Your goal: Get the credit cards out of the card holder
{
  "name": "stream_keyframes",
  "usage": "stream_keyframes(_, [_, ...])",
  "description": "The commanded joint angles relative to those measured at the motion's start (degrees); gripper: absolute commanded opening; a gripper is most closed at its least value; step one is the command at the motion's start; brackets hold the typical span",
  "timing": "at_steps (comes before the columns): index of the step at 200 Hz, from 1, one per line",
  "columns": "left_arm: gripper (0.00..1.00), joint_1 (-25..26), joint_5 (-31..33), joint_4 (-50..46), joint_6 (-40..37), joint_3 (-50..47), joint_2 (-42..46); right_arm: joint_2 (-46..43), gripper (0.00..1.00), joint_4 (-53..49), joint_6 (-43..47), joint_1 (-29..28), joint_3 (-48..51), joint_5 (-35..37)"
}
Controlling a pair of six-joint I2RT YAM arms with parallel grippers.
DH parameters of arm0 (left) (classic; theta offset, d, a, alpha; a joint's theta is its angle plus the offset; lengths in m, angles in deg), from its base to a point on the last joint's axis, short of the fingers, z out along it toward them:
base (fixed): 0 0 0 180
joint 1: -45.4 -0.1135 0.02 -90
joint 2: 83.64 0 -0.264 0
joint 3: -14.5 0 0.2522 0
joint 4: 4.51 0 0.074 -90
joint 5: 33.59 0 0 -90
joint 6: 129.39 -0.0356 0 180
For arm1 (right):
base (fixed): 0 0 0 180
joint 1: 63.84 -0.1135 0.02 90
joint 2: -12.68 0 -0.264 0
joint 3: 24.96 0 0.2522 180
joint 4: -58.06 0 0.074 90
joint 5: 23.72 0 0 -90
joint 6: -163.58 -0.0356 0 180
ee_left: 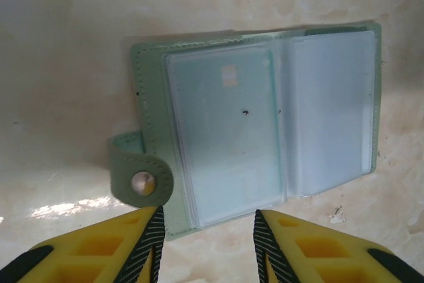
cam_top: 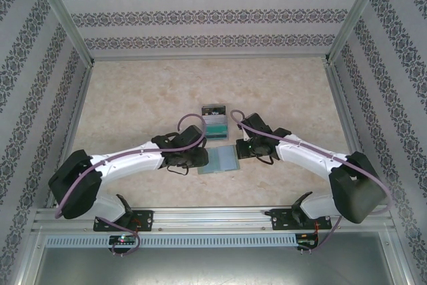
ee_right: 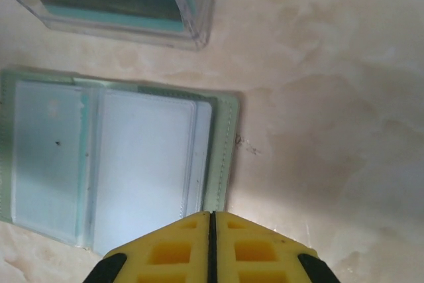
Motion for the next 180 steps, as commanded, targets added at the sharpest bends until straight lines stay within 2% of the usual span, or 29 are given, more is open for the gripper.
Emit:
stream_keyframes(1, [0.41,1.0,1.0,-0.7,0.5,2.6,-2.2,1.4,0.00,2.7,-3.6,-1.2,1.9,-1.7])
stream_keyframes(74, [0.41,1.0,-0.8,-2.1,-2.2,5.3,-8.4,6.9,0.00,4.8,-5.3,-2.2,3.0,-0.9])
stream_keyframes(180, [0.39,1.0,-2.6,-0.9,-3.7,6.0,-12.7,8.7,0.00,4.9,-5.5,-2.3,3.0,-0.4])
